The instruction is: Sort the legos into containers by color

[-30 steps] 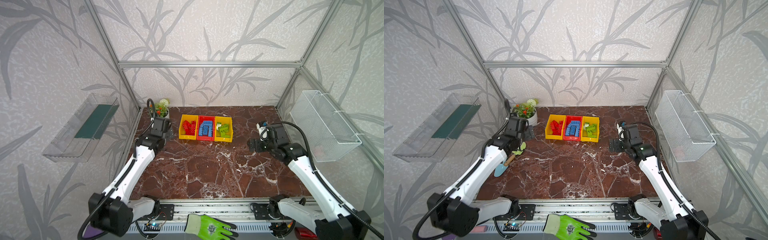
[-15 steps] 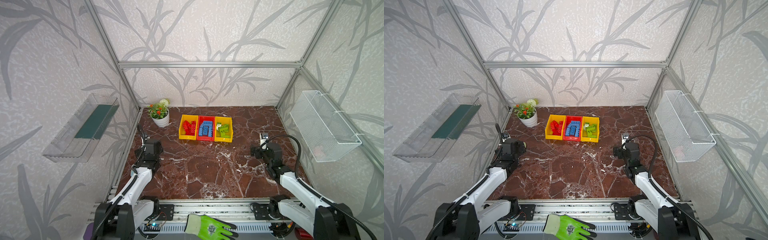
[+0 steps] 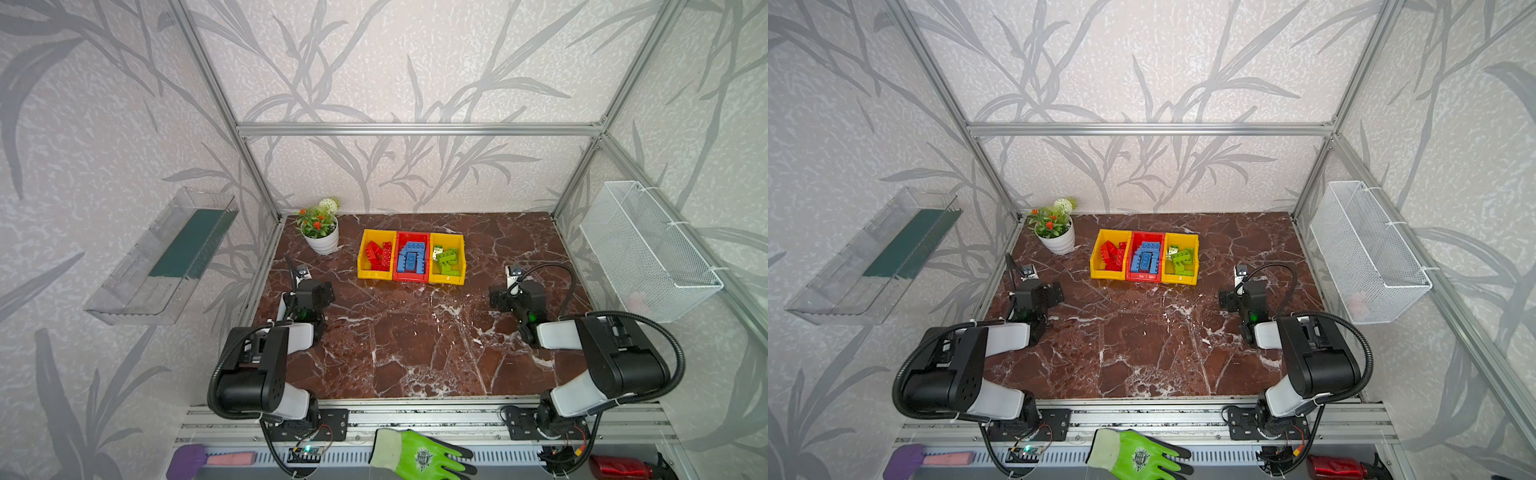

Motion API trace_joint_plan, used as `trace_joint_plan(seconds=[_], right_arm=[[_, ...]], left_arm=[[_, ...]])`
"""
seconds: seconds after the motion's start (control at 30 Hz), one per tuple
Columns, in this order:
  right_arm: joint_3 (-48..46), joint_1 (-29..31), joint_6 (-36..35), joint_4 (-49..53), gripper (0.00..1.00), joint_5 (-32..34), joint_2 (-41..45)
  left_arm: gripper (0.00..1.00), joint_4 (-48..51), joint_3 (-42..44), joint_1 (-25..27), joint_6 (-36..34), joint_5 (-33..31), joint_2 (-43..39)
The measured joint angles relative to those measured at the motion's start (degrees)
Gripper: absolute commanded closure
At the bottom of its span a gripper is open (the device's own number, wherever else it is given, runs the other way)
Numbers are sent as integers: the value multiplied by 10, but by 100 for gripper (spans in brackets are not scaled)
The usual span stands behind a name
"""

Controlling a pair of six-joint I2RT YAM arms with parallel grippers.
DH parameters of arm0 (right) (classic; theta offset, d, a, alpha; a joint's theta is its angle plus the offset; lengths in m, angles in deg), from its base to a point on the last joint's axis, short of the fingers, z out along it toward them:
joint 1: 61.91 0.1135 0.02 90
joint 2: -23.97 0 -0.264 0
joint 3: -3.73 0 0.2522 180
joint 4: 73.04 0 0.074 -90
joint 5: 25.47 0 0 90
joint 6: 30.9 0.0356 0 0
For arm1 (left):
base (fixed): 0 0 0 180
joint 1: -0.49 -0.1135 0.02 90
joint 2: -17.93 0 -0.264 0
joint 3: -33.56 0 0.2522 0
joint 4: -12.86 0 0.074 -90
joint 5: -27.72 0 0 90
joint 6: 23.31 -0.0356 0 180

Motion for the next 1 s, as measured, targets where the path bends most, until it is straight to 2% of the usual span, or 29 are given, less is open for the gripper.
trace_joint_plan(seconds=[0.23, 1.0], right_arm=[[0, -6, 0, -56, 1, -19, -2], [0, -6, -2, -67, 1, -33, -2]], left_arm=[[1, -39, 0, -2, -14, 40, 8], [1, -52, 0, -2, -20, 50, 8]])
